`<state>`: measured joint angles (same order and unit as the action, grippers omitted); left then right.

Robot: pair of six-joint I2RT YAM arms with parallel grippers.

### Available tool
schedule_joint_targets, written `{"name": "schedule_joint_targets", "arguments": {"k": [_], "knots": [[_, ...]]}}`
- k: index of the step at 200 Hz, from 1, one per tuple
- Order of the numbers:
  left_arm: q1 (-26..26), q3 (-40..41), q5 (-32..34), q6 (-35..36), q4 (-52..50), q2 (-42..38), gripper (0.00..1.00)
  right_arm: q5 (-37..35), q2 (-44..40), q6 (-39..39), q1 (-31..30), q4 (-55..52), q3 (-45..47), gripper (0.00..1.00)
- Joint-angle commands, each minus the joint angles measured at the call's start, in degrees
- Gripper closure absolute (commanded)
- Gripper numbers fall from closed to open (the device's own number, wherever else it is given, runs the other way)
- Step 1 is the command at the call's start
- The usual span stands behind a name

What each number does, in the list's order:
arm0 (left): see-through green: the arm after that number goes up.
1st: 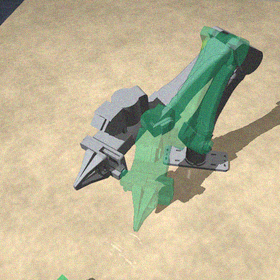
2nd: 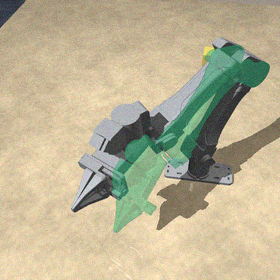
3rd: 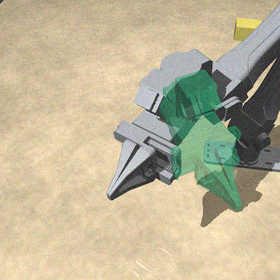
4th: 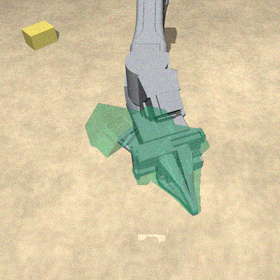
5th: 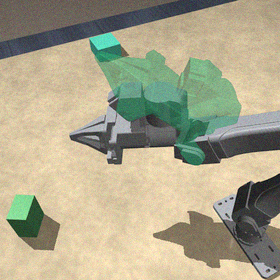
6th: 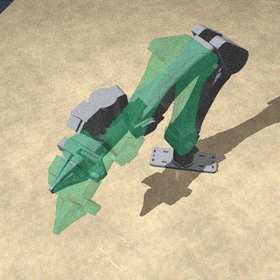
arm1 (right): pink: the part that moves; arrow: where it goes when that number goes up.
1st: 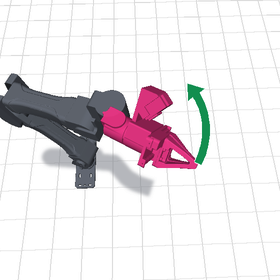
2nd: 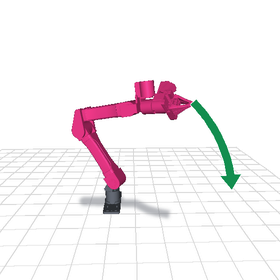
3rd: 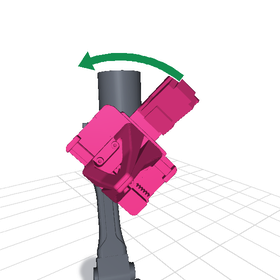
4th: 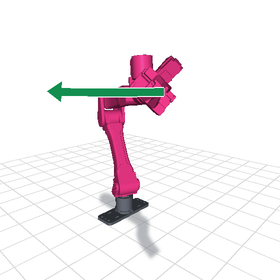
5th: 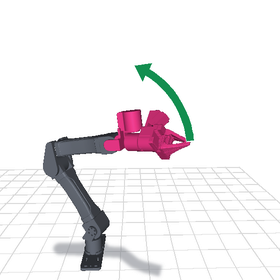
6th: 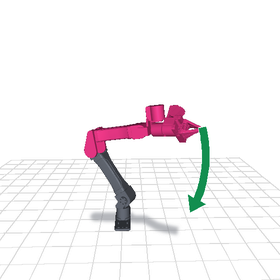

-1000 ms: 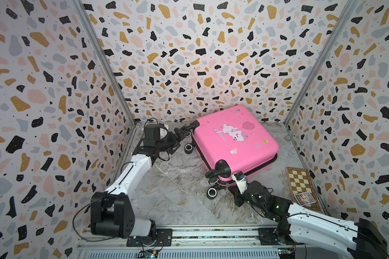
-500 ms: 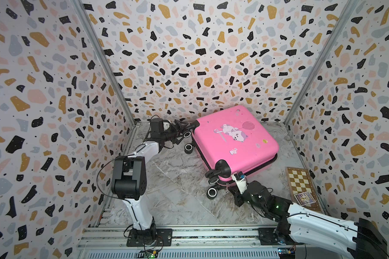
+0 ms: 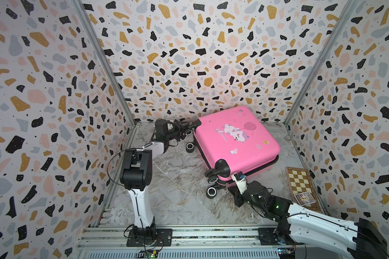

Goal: Open the suitcase zippers
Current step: Adjust the suitcase at the center of the board.

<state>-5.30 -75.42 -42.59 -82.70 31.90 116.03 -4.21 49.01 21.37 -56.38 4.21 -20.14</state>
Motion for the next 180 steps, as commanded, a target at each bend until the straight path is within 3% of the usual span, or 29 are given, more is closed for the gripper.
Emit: {"name": "schedule_joint_targets", "arguments": {"k": [1, 40, 117, 180], "knots": [[-1.0, 2.8, -1.1, -1.1, 6.9, -2.1, 0.55, 1.9, -0.9, 0.3, -1.0, -0.5, -2.2, 1.00], [1.8, 10.9, 0.9, 0.5, 8.4, -8.2, 0.63, 0.2, -1.2, 1.2, 0.4, -2.4, -2.8, 1.00], [3.1, 28.5, 7.8, 3.5, 4.9, -25.1, 0.67, 9.5, 2.2, -2.6, 12.7, 1.1, -5.2, 1.00], [-3.6, 42.8, 15.1, -1.6, 5.2, -39.4, 0.71, 18.8, 9.0, -6.8, 23.1, 9.5, -6.9, 1.00]]}}
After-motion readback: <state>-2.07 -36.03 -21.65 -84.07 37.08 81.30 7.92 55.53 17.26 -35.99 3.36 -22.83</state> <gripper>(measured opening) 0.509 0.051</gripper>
